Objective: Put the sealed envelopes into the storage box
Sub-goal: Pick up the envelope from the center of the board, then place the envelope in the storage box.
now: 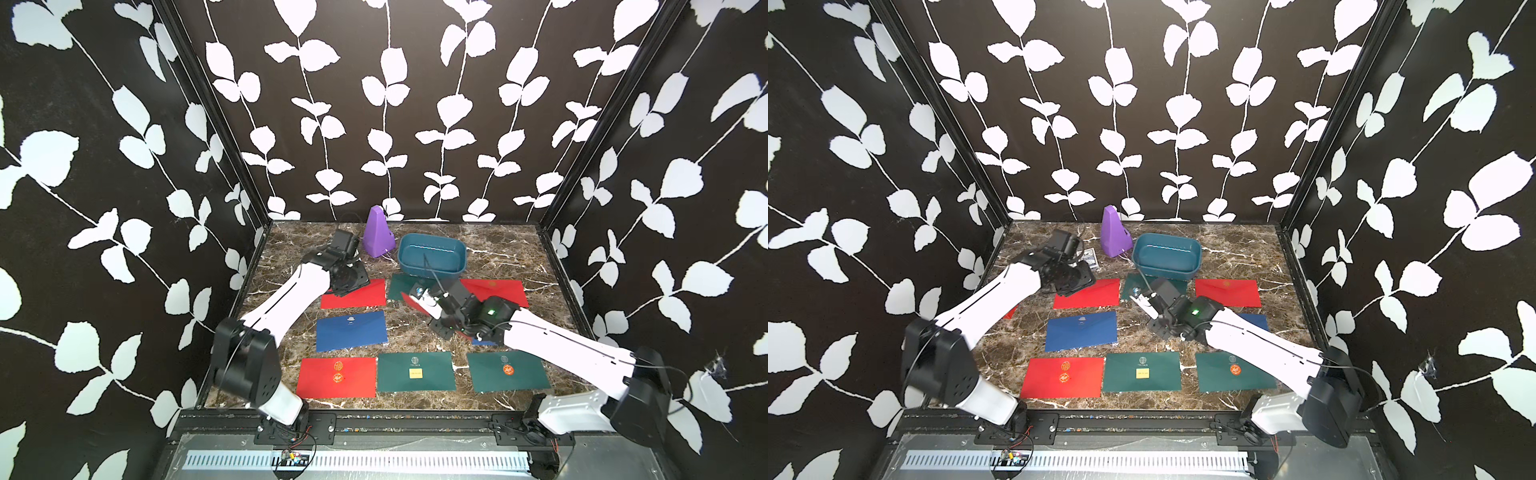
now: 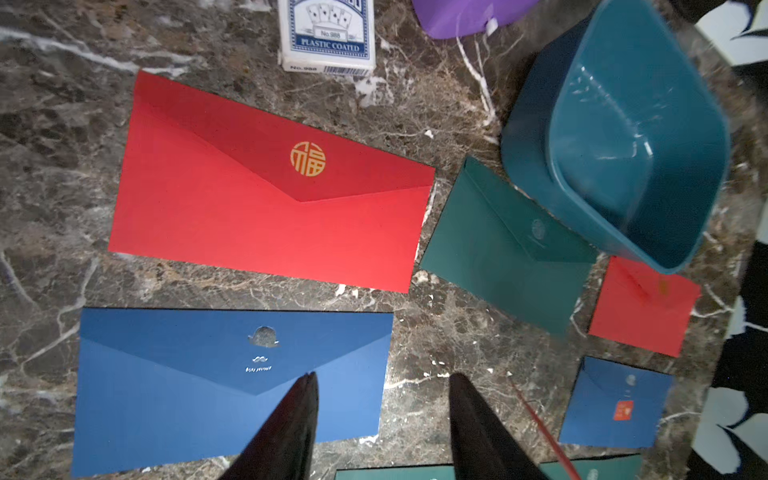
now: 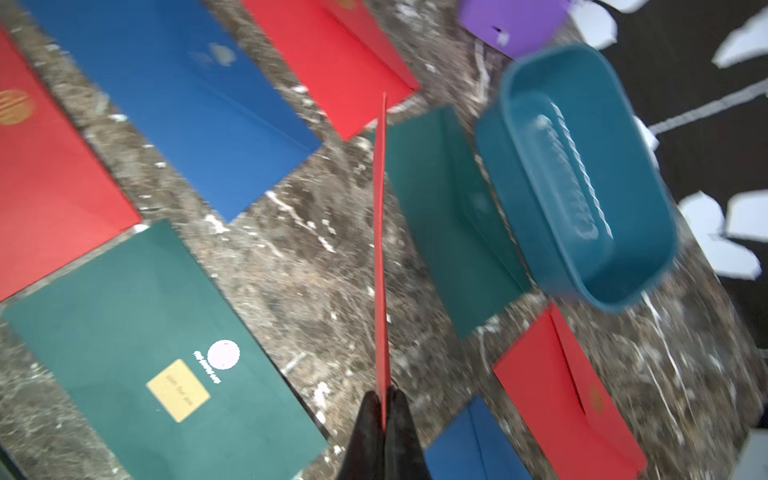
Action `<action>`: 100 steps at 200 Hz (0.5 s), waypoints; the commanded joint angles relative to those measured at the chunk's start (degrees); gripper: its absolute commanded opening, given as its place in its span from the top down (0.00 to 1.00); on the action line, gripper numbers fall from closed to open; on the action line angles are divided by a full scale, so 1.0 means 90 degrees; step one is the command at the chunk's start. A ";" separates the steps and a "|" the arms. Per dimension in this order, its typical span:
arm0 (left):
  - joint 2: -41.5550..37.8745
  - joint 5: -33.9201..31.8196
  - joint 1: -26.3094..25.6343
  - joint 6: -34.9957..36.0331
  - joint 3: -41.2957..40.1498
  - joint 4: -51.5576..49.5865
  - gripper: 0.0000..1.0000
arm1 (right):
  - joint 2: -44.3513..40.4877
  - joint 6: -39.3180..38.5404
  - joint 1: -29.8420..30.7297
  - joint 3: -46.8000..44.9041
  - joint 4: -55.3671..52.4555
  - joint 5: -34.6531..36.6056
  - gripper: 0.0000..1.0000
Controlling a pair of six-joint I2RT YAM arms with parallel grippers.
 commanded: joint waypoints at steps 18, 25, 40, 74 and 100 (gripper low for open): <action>0.0866 -0.0258 -0.0653 -0.0009 0.1174 0.0283 0.45 | -0.0854 0.0878 -0.0736 -0.0037 -0.0625 0.0548 1.00; 0.1067 -0.0342 -0.0706 -0.0181 0.1310 0.0388 0.45 | -0.0983 0.0978 -0.0878 0.0006 -0.0702 0.0574 1.00; 0.1487 -0.0565 -0.0757 -0.0507 0.1576 0.0635 0.45 | -0.1152 0.1139 -0.1168 0.0125 -0.0792 0.0711 1.00; 0.2392 -0.0815 -0.0817 -0.0842 0.2240 0.1126 0.49 | -0.1190 0.1021 -0.1467 0.0123 -0.0358 0.0866 1.00; 0.2952 -0.1033 -0.0817 -0.1013 0.2828 0.1219 0.52 | -0.0882 0.0943 -0.1529 0.0173 -0.0047 0.0694 1.00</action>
